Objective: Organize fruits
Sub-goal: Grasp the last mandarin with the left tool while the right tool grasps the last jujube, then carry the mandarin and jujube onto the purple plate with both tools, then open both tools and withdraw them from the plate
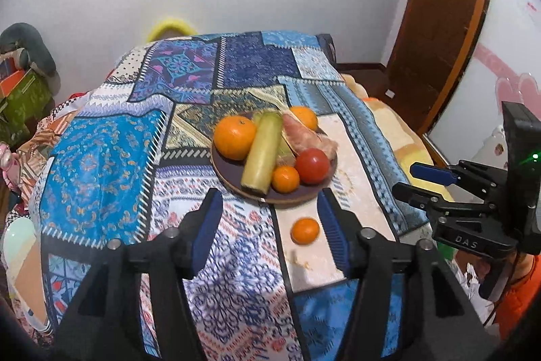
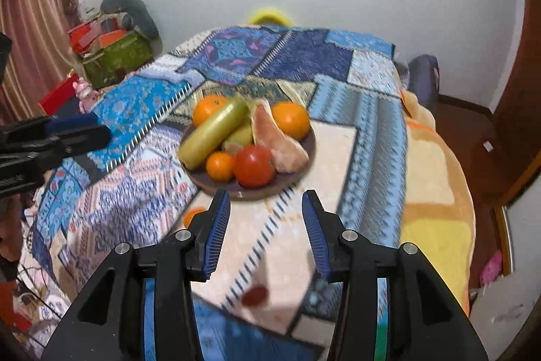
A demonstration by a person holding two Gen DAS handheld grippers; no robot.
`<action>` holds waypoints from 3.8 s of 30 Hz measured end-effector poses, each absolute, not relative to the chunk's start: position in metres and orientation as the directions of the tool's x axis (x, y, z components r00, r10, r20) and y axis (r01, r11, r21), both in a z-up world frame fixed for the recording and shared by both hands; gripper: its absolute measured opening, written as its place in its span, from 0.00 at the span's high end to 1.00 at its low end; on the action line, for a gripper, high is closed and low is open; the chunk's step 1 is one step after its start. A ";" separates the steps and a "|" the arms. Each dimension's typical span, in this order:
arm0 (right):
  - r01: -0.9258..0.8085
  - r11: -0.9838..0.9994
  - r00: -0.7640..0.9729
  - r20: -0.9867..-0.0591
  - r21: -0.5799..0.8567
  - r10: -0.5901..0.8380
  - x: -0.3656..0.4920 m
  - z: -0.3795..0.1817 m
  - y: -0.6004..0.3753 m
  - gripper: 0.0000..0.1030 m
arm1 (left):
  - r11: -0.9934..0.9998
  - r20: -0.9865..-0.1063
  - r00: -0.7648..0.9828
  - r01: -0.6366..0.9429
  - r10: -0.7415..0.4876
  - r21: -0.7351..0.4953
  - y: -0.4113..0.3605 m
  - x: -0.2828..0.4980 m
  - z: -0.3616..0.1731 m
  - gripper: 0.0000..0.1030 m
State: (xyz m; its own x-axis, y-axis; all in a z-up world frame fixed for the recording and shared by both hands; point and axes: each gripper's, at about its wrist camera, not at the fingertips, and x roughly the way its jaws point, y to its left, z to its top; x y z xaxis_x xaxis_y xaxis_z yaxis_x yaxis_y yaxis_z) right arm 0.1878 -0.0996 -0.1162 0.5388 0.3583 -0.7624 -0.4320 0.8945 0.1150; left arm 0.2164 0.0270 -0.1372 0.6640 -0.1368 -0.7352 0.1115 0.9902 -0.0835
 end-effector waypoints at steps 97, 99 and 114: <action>-0.469 0.852 0.477 -0.745 0.232 0.466 0.294 -0.169 -0.044 0.81 | 0.985 -0.807 0.572 0.012 -0.147 -0.170 0.070 0.354 -0.229 0.67; -0.469 0.853 0.475 -0.749 0.229 0.462 0.294 -0.170 -0.043 0.77 | 0.986 -0.806 0.574 0.012 -0.144 -0.168 0.070 0.352 -0.228 0.67; -0.456 0.869 0.621 -0.630 0.192 0.466 0.246 -0.083 -0.071 0.75 | 0.990 -0.644 0.758 0.014 -0.101 -0.139 0.062 0.273 -0.116 0.67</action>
